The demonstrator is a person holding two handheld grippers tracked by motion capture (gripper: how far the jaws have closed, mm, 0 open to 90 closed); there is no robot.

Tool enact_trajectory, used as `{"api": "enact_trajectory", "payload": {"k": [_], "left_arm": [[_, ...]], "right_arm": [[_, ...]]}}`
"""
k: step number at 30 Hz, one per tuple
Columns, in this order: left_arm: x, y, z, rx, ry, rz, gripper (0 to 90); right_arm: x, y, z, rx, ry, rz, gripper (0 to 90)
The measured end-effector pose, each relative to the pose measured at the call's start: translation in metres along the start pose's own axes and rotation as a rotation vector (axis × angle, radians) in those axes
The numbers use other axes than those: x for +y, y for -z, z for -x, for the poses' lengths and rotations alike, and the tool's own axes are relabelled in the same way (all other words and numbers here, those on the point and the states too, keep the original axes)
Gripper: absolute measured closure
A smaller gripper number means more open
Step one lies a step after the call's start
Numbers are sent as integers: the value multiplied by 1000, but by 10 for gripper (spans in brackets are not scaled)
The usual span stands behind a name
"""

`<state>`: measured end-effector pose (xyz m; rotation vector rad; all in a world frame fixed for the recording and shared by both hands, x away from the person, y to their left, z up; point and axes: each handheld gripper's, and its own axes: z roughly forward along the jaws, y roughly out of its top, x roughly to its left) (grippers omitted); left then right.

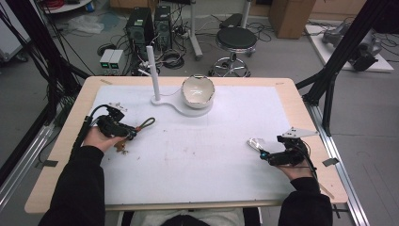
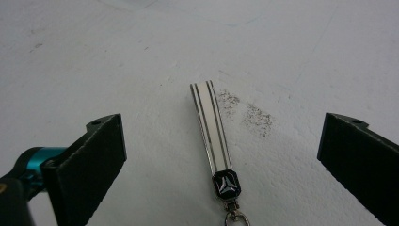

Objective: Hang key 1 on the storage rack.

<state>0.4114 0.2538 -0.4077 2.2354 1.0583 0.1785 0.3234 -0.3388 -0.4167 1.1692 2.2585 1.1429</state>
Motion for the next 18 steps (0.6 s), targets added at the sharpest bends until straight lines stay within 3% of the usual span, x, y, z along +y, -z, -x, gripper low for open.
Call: {"api": "enact_trajectory", "payload": {"k": [12, 18], "left_arm": [[2, 27, -7, 19, 40, 85, 721], [16, 41, -7, 48, 37, 111, 722]], "right_arm": [[1, -1, -2, 3, -1, -2, 7], [2, -1, -1, 2, 1, -3, 7]]}}
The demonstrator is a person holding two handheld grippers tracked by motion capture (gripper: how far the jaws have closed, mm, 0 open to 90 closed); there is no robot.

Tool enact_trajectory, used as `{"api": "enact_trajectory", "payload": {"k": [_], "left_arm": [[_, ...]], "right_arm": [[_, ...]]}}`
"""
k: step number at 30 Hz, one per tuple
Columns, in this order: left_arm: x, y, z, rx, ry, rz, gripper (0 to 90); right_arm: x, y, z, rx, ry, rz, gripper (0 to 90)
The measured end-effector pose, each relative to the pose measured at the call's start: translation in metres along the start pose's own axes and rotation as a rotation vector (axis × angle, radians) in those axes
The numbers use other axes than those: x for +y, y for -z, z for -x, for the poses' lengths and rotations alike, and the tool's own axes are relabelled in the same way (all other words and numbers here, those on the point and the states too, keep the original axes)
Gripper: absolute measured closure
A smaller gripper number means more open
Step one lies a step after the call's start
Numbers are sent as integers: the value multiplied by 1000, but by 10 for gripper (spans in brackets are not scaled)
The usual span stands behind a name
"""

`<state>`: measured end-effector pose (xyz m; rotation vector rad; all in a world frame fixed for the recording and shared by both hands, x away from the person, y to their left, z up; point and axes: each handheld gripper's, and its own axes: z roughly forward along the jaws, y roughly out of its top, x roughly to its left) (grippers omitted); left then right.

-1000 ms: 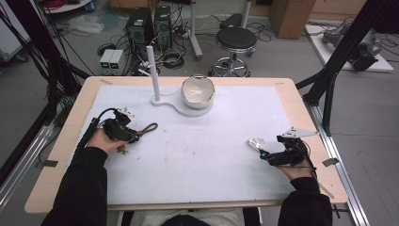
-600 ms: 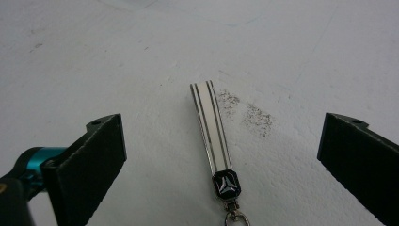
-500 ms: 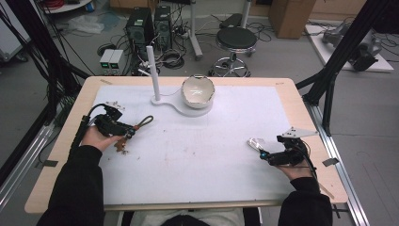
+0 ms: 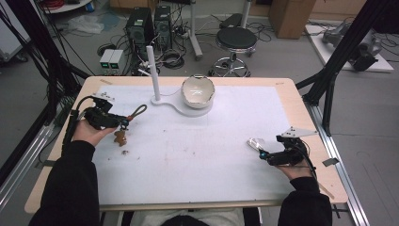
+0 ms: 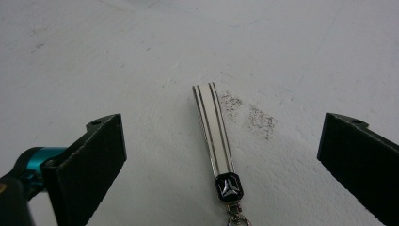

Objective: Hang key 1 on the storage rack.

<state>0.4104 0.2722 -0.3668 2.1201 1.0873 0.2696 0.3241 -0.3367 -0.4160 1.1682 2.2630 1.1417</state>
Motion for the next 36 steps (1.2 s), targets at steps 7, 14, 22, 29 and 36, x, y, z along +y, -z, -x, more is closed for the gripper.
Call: {"api": "enact_trajectory", "payload": {"k": [7, 14, 22, 29, 36], "left_arm": [[23, 12, 0, 21, -12, 34, 721], [54, 25, -9, 16, 11, 44, 721], [77, 30, -20, 28, 36, 46, 721], [87, 29, -30, 33, 56, 40, 721], [93, 31, -42, 33, 106, 71, 721]], "right_arm": [[0, 1, 0, -2, 3, 3, 7], [1, 0, -1, 6, 4, -5, 7], [1, 1, 0, 5, 2, 3, 7], [-1, 3, 1, 1, -2, 3, 7], [-1, 2, 2, -2, -1, 1, 7]]}}
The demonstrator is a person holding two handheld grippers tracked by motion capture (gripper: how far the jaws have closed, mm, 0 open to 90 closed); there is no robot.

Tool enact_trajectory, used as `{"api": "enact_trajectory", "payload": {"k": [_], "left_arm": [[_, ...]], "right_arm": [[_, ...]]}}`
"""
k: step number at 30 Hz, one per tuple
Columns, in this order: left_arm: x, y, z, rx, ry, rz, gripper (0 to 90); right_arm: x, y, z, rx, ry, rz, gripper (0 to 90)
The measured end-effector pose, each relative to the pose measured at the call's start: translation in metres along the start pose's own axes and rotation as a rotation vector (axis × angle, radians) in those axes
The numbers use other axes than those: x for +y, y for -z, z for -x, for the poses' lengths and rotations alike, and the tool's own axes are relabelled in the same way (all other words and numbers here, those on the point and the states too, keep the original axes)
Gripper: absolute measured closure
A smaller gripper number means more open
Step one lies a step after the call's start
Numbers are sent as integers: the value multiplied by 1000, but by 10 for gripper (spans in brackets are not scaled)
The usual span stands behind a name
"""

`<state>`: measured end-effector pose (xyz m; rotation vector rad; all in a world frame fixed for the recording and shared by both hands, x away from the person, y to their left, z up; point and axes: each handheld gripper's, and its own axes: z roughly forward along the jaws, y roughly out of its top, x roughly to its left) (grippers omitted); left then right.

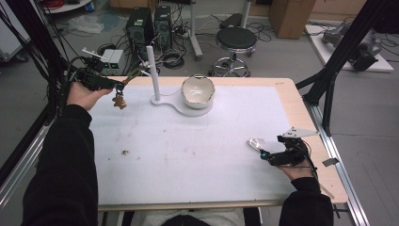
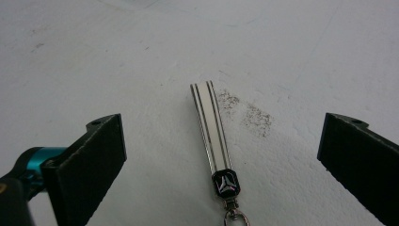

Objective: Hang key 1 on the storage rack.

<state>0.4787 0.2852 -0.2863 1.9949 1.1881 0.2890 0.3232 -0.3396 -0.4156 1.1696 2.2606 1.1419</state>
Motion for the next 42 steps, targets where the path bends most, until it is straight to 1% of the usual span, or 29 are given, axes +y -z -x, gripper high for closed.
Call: {"api": "enact_trajectory", "payload": {"k": [1, 2, 5, 6, 8, 13, 18, 20, 22, 23, 25, 27, 30, 32, 33, 39, 42], "left_arm": [[0, 1, -2, -12, 15, 16, 721], [1, 1, -4, -14, 23, 25, 721], [-1, -1, -10, -7, 43, 16, 721], [-1, -2, -12, -8, 42, 8, 721], [-1, -4, -12, -6, 46, 12, 721], [0, -11, -13, -7, 48, 5, 721], [1, -17, -13, -8, 63, 12, 721], [2, -20, -14, -9, 79, 23, 721], [2, -24, -14, -9, 86, 14, 721], [1, -27, -14, -7, 81, 3, 721], [1, -29, -15, -12, 86, 5, 721], [1, -30, -16, -11, 90, 9, 721], [1, -32, -17, -6, 95, 2, 721], [1, -33, -17, -9, 97, 10, 721], [1, -33, -17, -10, 92, 10, 721], [1, -40, -15, -19, 89, 3, 721], [1, -42, -13, -17, 77, -5, 721]], "right_arm": [[0, 0, 0, 0, 3, 0, 7], [0, -1, 1, -1, 1, 0, 7], [1, -2, 0, 4, 6, -2, 7], [1, -2, 0, 3, 8, -4, 7], [1, -3, 0, 2, 5, -4, 7], [1, -3, 1, 2, 6, -4, 7], [1, -2, 0, 3, 10, -1, 7], [1, -2, 0, 3, 6, 0, 7], [1, -2, 0, 1, 8, -2, 7], [1, -2, 0, 0, 11, -2, 7], [1, -2, -1, 0, 8, -8, 7], [0, -3, 0, -4, 16, -11, 7], [0, -3, 0, -7, 17, -18, 7], [0, -3, 0, -8, 19, -19, 7], [0, -3, 0, -10, 24, -16, 7], [0, -3, 0, -12, 19, -20, 7], [0, -3, 0, -13, 20, -21, 7]]}}
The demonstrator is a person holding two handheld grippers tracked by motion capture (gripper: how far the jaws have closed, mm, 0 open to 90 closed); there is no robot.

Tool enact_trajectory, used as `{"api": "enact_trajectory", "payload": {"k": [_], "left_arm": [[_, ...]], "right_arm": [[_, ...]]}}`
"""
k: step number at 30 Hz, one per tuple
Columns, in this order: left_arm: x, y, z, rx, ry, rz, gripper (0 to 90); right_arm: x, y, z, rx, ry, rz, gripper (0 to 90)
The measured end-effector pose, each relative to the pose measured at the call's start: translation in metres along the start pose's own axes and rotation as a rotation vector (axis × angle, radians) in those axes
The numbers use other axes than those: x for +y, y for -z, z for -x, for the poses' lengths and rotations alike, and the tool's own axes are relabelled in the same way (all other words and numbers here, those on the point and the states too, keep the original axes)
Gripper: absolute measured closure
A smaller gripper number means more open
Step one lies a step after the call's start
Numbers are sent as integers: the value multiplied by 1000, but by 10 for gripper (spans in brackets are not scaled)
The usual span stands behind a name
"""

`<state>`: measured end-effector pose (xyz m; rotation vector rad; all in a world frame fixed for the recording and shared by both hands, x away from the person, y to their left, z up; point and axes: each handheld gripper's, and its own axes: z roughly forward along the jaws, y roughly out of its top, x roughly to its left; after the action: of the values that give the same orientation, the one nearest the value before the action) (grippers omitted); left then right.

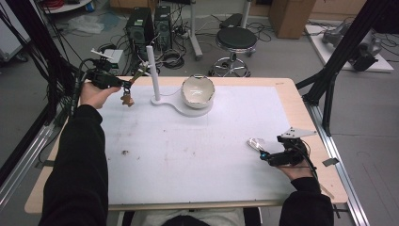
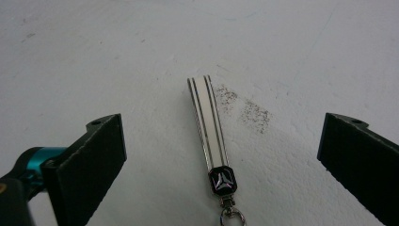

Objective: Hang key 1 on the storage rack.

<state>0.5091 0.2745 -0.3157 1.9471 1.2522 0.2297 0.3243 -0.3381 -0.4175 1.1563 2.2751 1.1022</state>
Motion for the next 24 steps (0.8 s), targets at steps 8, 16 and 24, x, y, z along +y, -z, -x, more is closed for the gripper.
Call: {"api": "enact_trajectory", "payload": {"k": [8, 16, 24], "left_arm": [[0, -6, 5, 2, -9, -3, 721], [-1, -12, 9, 14, -33, -2, 720], [-1, -21, 14, 52, -68, 1, 720]], "right_arm": [[0, 0, 0, -5, 4, -3, 7], [-1, 0, 0, -7, 5, -6, 7], [-1, 2, -1, -13, 9, 1, 7]]}}
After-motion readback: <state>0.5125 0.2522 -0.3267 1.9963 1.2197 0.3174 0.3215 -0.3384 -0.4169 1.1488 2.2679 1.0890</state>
